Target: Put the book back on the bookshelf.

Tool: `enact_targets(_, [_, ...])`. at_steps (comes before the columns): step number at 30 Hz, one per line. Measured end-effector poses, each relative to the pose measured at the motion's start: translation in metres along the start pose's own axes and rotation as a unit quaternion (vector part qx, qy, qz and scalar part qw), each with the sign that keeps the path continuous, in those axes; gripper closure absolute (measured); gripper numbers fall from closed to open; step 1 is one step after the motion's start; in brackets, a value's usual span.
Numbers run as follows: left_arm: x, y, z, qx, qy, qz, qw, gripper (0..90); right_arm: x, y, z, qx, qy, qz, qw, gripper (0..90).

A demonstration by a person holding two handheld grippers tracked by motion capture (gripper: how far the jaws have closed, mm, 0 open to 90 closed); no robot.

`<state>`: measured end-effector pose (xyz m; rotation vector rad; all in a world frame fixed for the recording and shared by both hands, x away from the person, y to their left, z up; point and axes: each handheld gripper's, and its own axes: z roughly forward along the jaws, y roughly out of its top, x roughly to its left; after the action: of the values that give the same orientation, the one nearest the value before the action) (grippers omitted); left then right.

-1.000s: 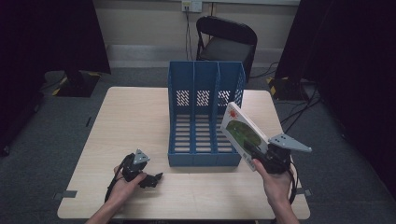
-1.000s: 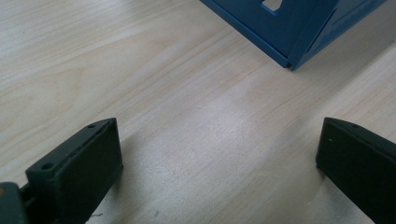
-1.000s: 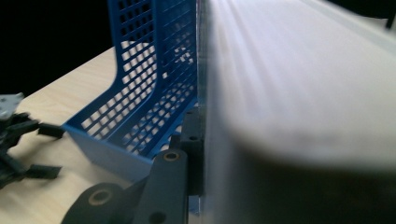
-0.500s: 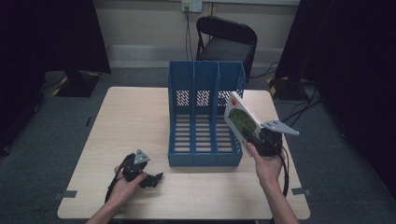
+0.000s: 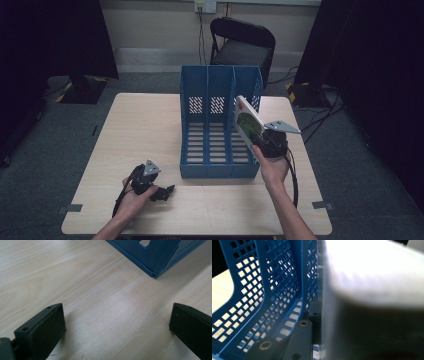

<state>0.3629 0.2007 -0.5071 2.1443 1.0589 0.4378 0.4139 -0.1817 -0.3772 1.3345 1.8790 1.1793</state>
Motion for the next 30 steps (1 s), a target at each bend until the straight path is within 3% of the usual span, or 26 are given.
enact_targets(30, [0.0,0.0,0.0,0.0,0.0,0.0,1.0,0.0,-0.001,-0.014,0.053,0.037,-0.008,0.019,0.9991,76.6])
